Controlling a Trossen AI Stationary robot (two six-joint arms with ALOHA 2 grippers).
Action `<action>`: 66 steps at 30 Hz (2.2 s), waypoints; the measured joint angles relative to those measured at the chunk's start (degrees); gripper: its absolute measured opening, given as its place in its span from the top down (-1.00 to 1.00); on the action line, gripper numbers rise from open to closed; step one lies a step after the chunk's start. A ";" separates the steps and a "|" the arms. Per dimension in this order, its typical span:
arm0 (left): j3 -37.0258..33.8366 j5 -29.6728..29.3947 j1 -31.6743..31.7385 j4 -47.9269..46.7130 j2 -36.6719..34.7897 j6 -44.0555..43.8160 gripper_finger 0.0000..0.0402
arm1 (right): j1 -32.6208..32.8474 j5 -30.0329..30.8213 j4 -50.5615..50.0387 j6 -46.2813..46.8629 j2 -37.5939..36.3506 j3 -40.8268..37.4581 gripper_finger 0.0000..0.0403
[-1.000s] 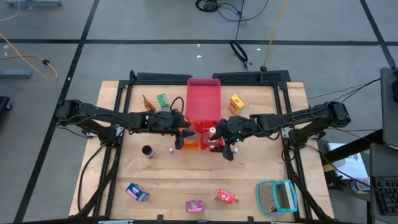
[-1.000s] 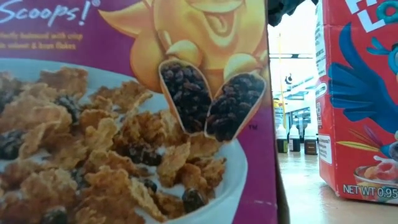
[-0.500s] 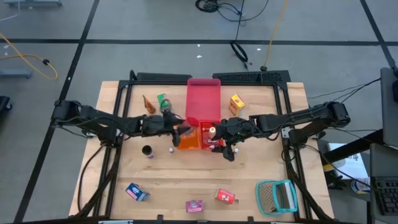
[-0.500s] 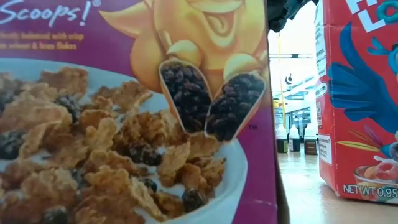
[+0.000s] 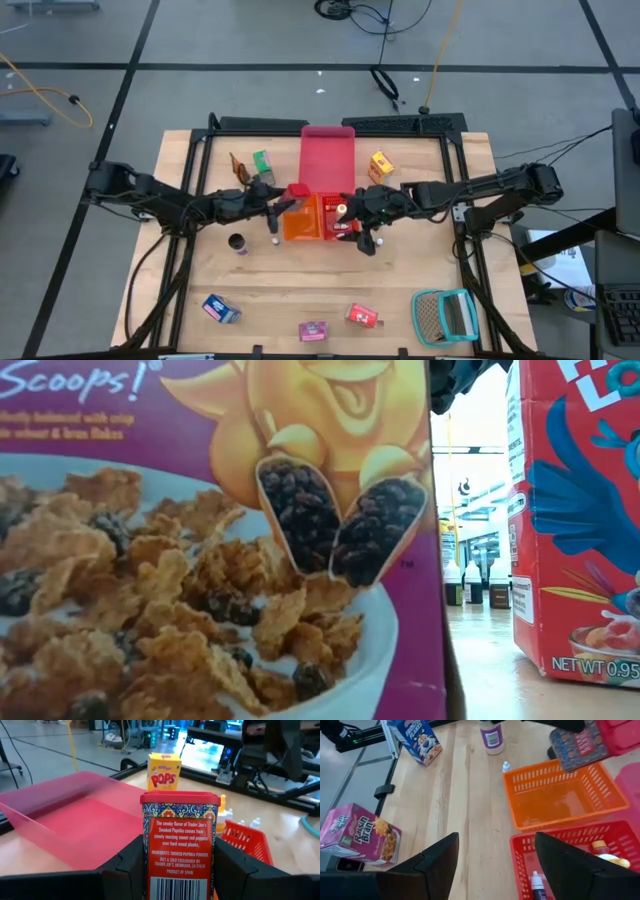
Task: Pick & Place Kitchen Items
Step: Put the red spice can into the orange basket
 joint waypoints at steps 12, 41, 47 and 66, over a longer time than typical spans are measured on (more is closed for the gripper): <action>0.44 0.84 0.04 10.00 9.70 3.04 0.18 | -0.14 0.02 0.19 -0.02 0.00 0.00 -0.26; 7.29 9.96 5.25 17.15 24.86 10.40 0.09 | -0.19 -0.13 0.59 -0.66 0.00 -0.04 -0.26; 7.13 9.69 5.27 16.38 24.75 11.00 0.09 | -0.19 -0.16 0.52 -0.66 0.00 -0.04 -0.26; 7.18 8.40 6.01 16.59 24.62 12.20 -0.25 | -0.19 -0.16 0.52 -0.66 0.00 -0.04 -0.26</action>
